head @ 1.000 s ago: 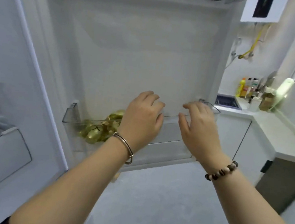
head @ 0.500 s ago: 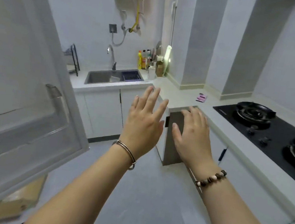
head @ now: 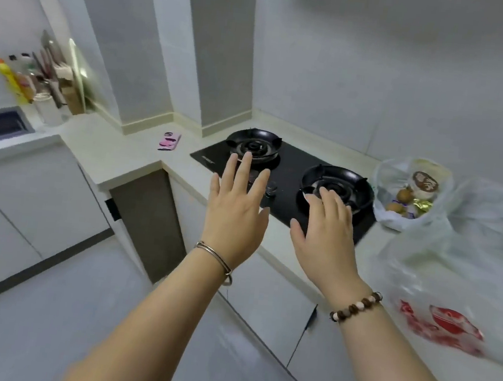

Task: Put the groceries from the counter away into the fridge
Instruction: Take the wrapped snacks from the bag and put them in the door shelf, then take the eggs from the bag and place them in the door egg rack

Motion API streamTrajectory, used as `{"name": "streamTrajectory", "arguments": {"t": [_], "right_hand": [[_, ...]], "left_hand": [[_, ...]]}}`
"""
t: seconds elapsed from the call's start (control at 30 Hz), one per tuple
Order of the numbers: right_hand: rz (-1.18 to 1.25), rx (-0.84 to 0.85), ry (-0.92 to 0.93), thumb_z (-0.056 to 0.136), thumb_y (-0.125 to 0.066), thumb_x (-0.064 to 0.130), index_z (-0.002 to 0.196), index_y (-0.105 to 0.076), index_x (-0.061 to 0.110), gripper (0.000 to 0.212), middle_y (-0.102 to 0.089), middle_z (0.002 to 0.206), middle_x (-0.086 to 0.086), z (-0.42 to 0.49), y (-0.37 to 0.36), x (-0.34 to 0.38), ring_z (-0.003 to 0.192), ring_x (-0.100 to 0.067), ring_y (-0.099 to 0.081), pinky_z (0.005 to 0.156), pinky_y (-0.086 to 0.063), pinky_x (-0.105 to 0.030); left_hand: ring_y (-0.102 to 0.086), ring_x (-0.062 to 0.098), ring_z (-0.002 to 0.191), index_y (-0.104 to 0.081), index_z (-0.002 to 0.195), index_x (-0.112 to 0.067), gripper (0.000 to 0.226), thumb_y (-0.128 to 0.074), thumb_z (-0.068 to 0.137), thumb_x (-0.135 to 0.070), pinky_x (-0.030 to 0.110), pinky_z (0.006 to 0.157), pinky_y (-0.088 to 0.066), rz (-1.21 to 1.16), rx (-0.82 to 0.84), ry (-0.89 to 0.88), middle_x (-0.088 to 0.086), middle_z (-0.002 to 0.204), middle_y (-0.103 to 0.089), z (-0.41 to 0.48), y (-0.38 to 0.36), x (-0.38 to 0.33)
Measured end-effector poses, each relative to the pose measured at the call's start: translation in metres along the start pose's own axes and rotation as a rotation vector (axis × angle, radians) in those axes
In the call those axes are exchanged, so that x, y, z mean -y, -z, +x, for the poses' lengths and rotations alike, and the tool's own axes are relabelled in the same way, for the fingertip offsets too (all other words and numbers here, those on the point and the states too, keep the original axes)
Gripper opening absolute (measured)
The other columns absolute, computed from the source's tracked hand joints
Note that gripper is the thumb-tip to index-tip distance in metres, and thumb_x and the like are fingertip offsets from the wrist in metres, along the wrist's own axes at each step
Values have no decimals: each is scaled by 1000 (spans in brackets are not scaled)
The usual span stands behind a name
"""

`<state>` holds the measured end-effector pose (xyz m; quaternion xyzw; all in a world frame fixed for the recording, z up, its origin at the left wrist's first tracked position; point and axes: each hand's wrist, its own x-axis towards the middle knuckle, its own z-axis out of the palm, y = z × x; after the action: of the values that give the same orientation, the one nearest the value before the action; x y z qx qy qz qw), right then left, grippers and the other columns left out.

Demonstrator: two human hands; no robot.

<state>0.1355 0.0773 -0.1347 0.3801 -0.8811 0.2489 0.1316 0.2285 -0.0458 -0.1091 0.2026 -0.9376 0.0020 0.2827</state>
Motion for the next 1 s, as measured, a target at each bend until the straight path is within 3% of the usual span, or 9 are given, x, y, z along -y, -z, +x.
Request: {"name": "streamTrajectory", "arguments": {"t": [0.23,0.33,0.47,0.73,1.0], "right_hand": [[-105,-14,-187,93,-51,32,137,-41,9,50,-31,149,-11,16,17,-104,141,-25,-19,117,-16,-44],[-127,-26,-242,91,-54,30,134,-44,8,49,-35,147,-13,21,16,-133,139,-28,-23,115,-21,-46],[-171,-26,-327,88,-58,26,129,-49,6,46,-37,145,-15,28,9,-168,137,-31,-27,113,-23,-48],[-246,-103,-438,81,-66,15,124,-53,1,48,-48,133,-20,79,-9,-235,128,-36,-39,108,-30,-46],[-179,-172,-526,80,-63,7,115,-57,2,36,-51,128,-14,147,-45,-276,123,-32,-44,106,-37,-42]], "left_hand": [[-20,39,141,-43,138,-13,62,-66,83,-25,58,107,-26,-202,87,-136,19,151,-27,56,-73,-83],[-14,38,143,-39,141,-14,60,-59,87,-27,57,110,-22,-333,146,-128,18,154,-20,71,-100,-103],[-21,43,139,-45,137,-11,58,-55,83,-30,59,107,-29,-408,174,-148,22,151,-27,100,-138,-122],[-25,44,138,-44,138,-11,61,-50,82,-36,56,106,-30,-455,236,-262,23,150,-29,173,-213,-141],[-25,44,138,-43,139,-11,66,-66,81,-30,57,103,-35,-424,319,-383,23,150,-27,241,-286,-132]]}}
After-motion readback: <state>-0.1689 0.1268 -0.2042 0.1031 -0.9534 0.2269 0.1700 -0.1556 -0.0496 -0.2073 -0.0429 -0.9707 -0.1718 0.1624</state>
